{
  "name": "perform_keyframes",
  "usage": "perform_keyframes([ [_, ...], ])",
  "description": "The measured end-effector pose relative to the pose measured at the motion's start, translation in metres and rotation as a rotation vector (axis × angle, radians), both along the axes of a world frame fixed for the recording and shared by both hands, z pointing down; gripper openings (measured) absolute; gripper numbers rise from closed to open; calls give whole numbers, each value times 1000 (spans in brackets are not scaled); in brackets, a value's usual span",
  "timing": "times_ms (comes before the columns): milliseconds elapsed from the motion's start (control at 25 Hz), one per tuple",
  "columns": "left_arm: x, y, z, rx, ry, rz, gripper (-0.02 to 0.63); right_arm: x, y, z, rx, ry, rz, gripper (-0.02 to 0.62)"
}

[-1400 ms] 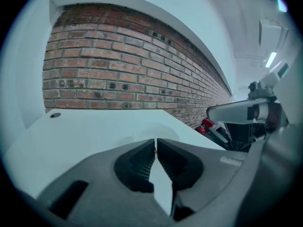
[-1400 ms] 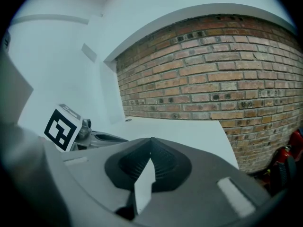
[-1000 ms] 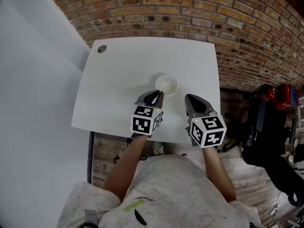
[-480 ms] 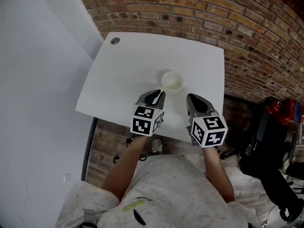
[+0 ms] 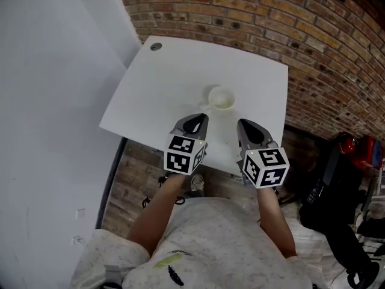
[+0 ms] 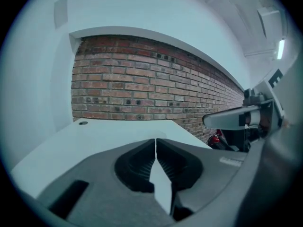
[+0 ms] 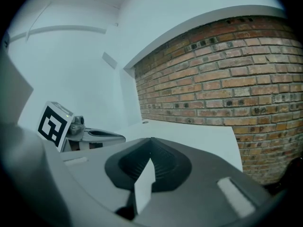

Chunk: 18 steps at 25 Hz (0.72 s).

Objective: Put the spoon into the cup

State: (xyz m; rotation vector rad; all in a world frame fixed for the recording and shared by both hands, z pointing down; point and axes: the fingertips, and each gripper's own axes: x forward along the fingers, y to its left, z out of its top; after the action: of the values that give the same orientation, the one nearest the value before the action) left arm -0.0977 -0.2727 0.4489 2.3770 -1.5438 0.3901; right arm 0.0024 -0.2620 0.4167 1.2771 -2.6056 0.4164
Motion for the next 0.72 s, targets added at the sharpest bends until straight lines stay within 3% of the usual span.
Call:
perform_keyframes([
  [720, 5, 20, -5, 21, 12, -34, -3, 5, 15, -5, 21, -2, -35, 9],
])
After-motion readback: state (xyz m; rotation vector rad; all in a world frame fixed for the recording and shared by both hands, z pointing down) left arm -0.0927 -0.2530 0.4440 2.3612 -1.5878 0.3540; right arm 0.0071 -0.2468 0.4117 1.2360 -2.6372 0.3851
